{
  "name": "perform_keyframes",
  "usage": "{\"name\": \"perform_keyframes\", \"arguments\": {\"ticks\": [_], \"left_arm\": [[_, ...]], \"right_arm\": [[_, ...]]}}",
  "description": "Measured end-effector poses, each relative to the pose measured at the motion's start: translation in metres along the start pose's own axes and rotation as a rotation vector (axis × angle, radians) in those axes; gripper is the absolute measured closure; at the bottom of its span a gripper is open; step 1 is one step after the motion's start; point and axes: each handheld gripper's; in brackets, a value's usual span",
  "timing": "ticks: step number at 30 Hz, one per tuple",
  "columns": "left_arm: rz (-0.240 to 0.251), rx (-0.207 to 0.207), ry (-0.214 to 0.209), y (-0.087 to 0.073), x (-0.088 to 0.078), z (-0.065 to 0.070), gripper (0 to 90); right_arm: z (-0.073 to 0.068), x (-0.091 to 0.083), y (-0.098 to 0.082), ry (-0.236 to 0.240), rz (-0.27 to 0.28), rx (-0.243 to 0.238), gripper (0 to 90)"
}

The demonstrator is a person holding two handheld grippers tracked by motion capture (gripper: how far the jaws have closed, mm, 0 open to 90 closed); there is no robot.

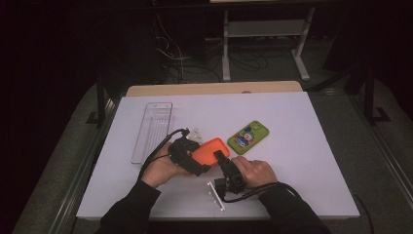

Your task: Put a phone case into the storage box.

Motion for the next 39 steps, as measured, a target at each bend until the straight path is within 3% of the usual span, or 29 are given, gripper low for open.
{"name": "perform_keyframes", "arguments": {"ticks": [6, 13, 28, 35, 39], "left_arm": [[-0.001, 0.012, 0.014, -0.001, 0.001, 0.002, 11.4], [0.023, 0.007, -0.005, -0.002, -0.006, 0.000, 5.0], [0.079, -0.032, 0.013, -0.010, -0.026, -0.013, 2.9], [0.078, -0.037, 0.018, -0.015, -0.033, -0.020, 2.9], [0.095, -0.066, 0.009, -0.016, -0.033, -0.021, 2.9]], "right_arm": [[0.000, 0.000, 0.001, -0.001, 0.001, -0.011, 77.9], [0.000, 0.001, -0.002, 0.013, -0.021, 0.008, 77.8], [0.009, 0.007, -0.021, 0.055, -0.082, 0.111, 77.9], [0.012, 0.009, -0.029, 0.064, -0.105, 0.148, 77.9], [0.013, 0.011, -0.034, 0.085, -0.120, 0.160, 77.8]]}}
Point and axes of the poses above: each handheld gripper's, and its own axes: x roughly forward along the jaws, y roughly out of its top, z roughly to its right, and after that the axes turned 9 degrees about -z, right-handed
